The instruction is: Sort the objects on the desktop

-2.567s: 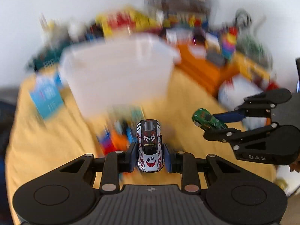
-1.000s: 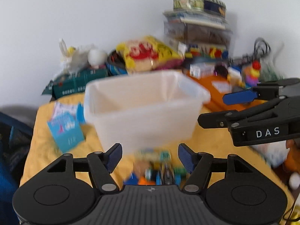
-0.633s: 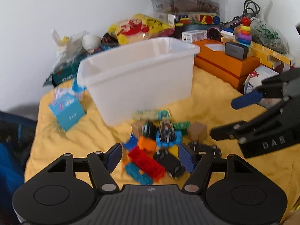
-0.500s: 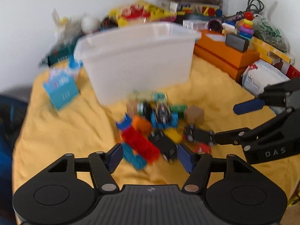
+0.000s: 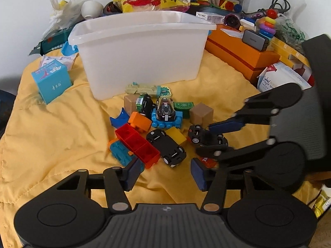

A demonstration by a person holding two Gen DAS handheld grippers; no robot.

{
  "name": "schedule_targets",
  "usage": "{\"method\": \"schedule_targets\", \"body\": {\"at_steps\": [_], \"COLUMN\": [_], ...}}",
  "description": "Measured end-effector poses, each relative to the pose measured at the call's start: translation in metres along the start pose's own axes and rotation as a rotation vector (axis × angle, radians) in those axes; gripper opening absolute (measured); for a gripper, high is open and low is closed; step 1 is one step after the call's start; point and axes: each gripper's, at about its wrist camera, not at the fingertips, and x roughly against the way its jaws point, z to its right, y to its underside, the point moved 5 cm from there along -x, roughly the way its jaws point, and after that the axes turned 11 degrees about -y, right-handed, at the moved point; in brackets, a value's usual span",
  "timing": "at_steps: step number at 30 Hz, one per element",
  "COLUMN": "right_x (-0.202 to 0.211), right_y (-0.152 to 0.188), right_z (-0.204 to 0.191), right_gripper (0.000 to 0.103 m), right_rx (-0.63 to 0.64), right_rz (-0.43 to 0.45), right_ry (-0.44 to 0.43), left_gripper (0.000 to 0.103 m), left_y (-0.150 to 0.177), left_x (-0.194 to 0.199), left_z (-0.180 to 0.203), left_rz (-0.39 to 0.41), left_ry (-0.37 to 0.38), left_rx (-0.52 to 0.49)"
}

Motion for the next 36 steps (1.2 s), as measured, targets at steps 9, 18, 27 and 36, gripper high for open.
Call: {"method": "schedule_targets", "body": {"at_steps": [9,18,27,36], "right_x": [0.019,0.027,0.014,0.045], "right_y": [0.024,0.037,0.041,0.046], "right_z": [0.036,0.03,0.035,0.025], "right_gripper": [0.018,0.018,0.027,0.019], "right_rx": [-0.154,-0.157,-0.132,-0.264], "right_rz": [-0.015,-0.004,0.001,0.014], "right_ry": [-0.011,-0.013,0.036,-0.134], "left_gripper": [0.055,0.033,0.032,0.032], "left_y": [-0.014,-0.012,0.0,0.029], "left_x": [-0.023,-0.058,-0.037,-0.005], "left_z": [0.022,0.016,0.02,0.016], "left_rz": [-0.071,-0.166,-0.136,-0.187], "left_ry": [0.029,-0.085,0.006,0.298], "left_rx": [0.006,0.035,-0.059,0.105]}}
